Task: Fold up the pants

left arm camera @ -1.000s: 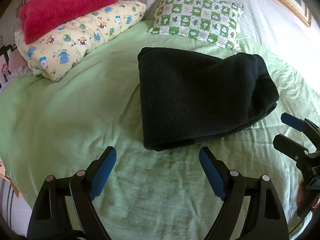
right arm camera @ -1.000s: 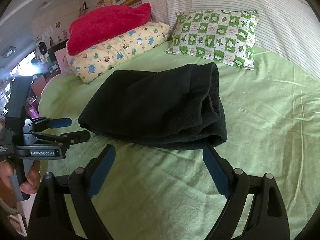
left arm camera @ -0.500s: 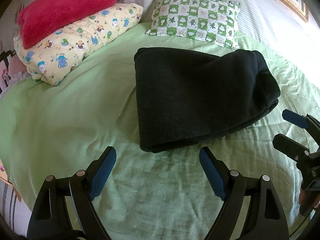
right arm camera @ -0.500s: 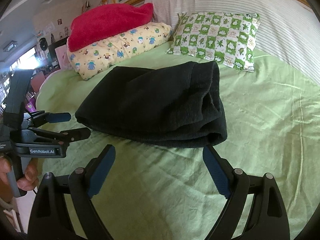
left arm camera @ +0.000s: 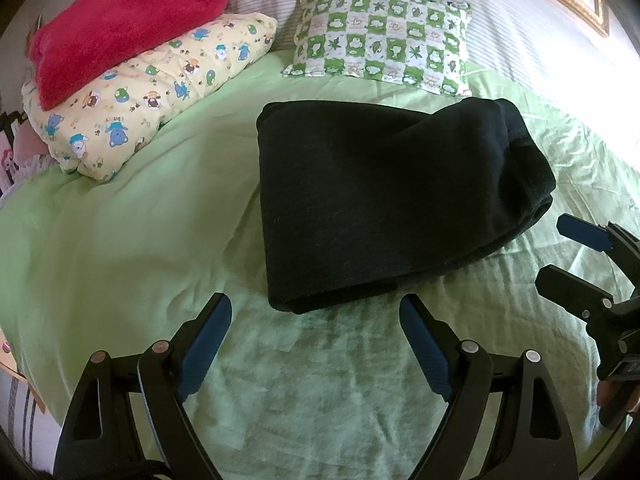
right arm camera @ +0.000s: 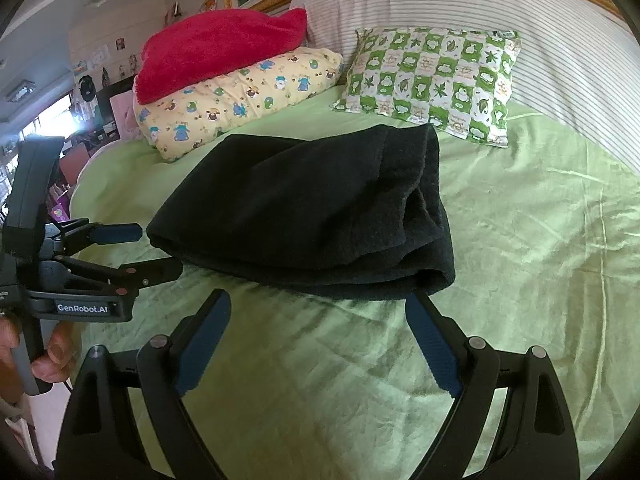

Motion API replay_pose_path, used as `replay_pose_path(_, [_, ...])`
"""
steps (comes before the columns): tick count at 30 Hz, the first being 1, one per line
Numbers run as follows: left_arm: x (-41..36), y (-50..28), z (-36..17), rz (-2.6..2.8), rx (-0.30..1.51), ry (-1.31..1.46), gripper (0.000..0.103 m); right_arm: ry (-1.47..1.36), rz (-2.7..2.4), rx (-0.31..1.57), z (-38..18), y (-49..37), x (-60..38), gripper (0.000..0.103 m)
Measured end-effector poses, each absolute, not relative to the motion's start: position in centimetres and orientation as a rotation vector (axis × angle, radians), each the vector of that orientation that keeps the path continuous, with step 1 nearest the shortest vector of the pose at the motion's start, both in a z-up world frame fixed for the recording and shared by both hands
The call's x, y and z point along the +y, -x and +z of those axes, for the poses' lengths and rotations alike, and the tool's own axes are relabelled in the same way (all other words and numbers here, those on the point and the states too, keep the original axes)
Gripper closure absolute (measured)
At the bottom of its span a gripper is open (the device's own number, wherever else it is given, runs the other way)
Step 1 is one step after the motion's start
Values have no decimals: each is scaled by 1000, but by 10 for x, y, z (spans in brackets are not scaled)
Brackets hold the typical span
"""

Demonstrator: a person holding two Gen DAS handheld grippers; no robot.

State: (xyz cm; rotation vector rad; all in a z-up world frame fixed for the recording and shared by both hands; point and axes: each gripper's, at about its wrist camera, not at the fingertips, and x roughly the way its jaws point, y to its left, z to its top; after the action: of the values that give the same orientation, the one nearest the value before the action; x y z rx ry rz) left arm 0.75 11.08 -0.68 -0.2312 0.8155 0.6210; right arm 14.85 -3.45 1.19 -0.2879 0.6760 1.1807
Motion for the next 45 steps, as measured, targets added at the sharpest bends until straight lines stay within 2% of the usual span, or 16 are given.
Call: replay_pose_path(45, [127, -15, 12, 630, 738, 247, 15, 258, 1184, 673, 19, -159, -33, 14])
